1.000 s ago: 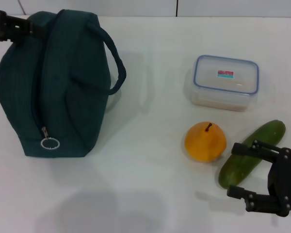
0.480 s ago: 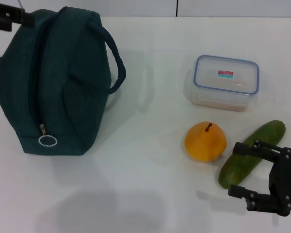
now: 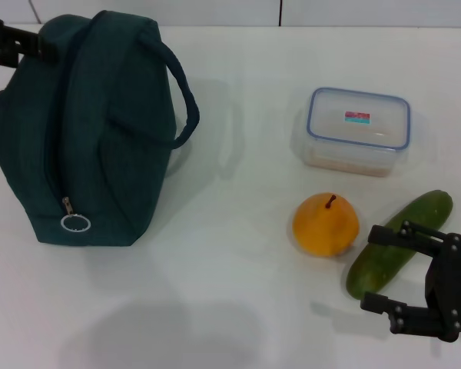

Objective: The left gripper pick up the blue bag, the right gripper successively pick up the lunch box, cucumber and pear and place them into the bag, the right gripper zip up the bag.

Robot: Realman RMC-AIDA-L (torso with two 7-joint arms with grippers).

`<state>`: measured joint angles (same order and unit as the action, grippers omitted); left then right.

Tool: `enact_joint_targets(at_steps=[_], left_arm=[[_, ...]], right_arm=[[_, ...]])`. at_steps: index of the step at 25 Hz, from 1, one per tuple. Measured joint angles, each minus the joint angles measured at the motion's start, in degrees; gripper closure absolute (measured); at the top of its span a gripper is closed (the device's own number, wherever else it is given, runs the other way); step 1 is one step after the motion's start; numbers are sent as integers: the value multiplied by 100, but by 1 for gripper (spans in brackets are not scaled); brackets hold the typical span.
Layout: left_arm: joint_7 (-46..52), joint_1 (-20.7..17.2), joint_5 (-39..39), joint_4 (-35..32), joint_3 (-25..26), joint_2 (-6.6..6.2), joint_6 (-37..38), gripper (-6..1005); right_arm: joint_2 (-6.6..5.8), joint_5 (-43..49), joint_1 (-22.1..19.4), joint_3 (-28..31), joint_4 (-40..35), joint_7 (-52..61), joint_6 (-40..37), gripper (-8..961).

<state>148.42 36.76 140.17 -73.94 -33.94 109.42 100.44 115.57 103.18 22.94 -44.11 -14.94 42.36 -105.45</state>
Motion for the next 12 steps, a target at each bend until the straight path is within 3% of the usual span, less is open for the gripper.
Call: enact_joint_targets(at_steps=[12], left_arm=[[-171, 2, 122, 383, -306, 73, -234, 233]], right_arm=[[0, 0, 0, 4, 0, 0, 23, 144]])
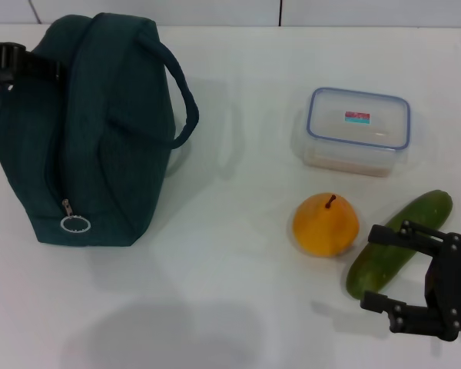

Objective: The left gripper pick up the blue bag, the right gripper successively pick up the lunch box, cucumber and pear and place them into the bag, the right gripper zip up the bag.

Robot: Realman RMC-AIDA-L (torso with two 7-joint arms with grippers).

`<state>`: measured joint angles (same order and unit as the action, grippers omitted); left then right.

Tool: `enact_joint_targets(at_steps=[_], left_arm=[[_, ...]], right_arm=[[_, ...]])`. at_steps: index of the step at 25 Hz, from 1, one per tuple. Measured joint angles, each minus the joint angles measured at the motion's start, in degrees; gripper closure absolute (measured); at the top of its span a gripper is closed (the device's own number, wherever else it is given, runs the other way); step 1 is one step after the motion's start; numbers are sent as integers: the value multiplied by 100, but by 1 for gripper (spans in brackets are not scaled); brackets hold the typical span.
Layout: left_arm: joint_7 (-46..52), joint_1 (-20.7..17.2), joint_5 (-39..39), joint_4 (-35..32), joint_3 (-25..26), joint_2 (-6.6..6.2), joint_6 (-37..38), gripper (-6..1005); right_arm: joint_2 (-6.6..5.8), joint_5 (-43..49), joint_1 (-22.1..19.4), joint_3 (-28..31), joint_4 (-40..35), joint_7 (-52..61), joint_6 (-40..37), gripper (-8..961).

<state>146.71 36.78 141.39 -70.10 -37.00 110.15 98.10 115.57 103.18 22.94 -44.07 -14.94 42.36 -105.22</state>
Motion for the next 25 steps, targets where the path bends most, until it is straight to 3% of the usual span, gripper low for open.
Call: enact_joint_targets(at_steps=[3, 6, 11, 25], left_arm=[[-120, -1, -16, 10, -14, 19, 3, 233], [-297, -34, -25, -39, -41, 62, -1, 323], [-573, -65, -249, -55, -40, 115, -1, 570], [-330, -31, -377, -65, -48, 113, 81, 892]], right_arm=[[0, 0, -6, 5, 0, 0, 8, 144], [0, 0, -7, 10, 0, 0, 9, 144], [0, 0, -24, 13, 0, 0, 8, 144], [0, -20, -27, 13, 0, 0, -25, 144]])
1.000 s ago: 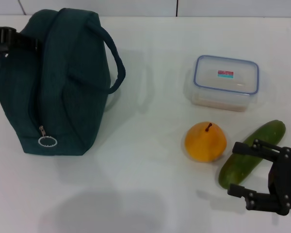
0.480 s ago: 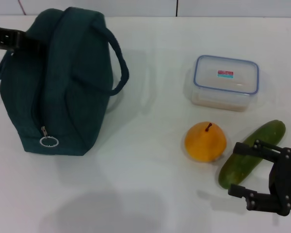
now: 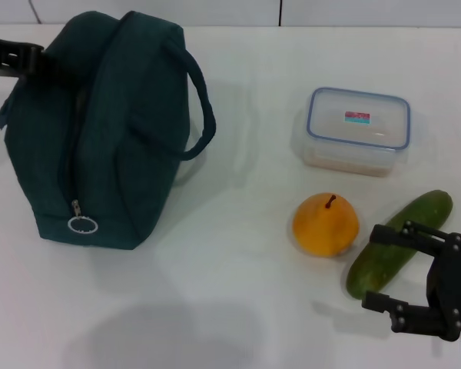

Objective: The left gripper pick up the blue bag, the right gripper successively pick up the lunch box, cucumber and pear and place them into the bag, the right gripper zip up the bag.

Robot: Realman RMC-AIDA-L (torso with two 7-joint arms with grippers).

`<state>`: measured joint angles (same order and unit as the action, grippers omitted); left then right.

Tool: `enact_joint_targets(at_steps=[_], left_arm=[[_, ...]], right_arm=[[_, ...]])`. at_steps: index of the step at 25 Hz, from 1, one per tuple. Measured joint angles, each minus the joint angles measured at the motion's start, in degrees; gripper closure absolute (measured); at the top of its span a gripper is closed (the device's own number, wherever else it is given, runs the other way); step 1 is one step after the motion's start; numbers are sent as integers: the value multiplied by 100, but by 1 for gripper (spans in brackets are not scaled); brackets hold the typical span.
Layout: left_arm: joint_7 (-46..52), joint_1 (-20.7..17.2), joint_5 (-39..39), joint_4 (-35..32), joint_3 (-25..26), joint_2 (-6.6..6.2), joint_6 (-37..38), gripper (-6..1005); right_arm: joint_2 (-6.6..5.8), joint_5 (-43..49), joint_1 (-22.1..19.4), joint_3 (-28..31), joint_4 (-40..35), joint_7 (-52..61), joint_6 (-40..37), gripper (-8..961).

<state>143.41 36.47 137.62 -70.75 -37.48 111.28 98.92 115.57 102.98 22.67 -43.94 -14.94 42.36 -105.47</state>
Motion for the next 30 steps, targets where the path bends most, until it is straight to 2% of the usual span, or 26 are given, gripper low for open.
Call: enact_joint_targets(at_steps=[2, 7, 10, 12, 14, 20, 25, 30], left_arm=[[210, -5, -163, 0, 6, -10, 52, 948], [647, -203, -1172, 30, 24, -1, 233, 949], [749, -336, -1578, 50, 3, 59, 244, 949], [794, -442, -1843, 89, -2, 155, 246, 950], [800, -484, -1929, 111, -2, 203, 247, 953], [671, -565, -1962, 143, -23, 458, 241, 957], [568, -569, -1742, 121, -272, 526, 191, 958], [491, -525, -1557, 87, -383, 596, 90, 959]], right_arm=[[0, -43, -8, 0, 0, 0, -5, 144], [-16, -347, -91, 9, 8, 5, -49, 145], [-24, -668, -150, 9, 61, 112, -53, 145], [-31, -968, -216, 10, 86, 300, -53, 145], [-35, -1385, -308, 15, 113, 584, -56, 145], [-51, -2690, -501, 18, 495, 1736, -14, 145], [-52, -3253, -514, 17, 821, 2748, 255, 145], [-53, -3402, -491, 17, 896, 3823, 788, 145]])
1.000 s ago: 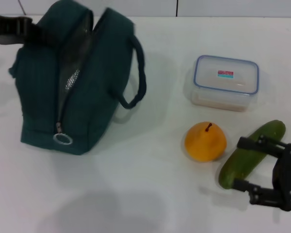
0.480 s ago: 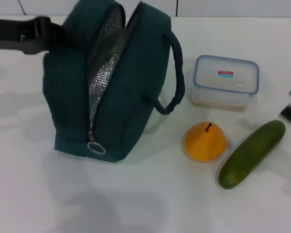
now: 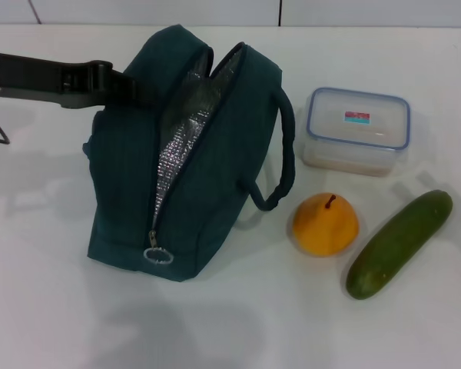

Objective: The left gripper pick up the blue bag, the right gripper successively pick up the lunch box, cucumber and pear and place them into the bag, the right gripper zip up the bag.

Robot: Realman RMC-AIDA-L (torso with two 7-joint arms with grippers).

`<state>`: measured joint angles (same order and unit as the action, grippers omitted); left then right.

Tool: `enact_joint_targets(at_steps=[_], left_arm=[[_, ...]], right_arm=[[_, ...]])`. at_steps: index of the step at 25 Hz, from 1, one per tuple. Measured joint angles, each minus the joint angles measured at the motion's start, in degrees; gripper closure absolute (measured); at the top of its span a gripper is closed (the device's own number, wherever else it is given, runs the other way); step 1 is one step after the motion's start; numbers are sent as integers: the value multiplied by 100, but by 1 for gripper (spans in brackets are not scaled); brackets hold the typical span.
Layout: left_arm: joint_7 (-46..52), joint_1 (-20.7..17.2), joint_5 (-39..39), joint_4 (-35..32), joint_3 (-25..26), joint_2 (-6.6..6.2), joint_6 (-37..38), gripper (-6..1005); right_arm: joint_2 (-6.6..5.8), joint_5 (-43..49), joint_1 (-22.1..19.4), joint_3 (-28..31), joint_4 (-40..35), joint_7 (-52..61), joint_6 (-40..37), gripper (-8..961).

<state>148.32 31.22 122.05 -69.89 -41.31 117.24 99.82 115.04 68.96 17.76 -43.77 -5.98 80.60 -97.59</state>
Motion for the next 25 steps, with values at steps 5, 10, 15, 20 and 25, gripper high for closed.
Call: enact_joint_targets(at_steps=[5, 10, 15, 20, 25], left_arm=[[-48, 21, 28, 14, -3, 1, -69, 959], [-58, 30, 30, -14, -13, 20, -78, 960], [-77, 60, 29, -16, -43, 32, -78, 960], [-78, 139, 30, -17, -77, 15, -77, 960], [-77, 174, 31, -17, -79, -6, -79, 960]], right_arm=[[12, -22, 110, -25, 1, 1534, 687, 145], [32, -21, 285, -22, 118, 1846, 1028, 145], [51, -20, 497, -25, 225, 2121, 1604, 145], [72, 40, 760, -83, 355, 2143, 2008, 146], [85, 46, 922, -89, 427, 2139, 2356, 148]])
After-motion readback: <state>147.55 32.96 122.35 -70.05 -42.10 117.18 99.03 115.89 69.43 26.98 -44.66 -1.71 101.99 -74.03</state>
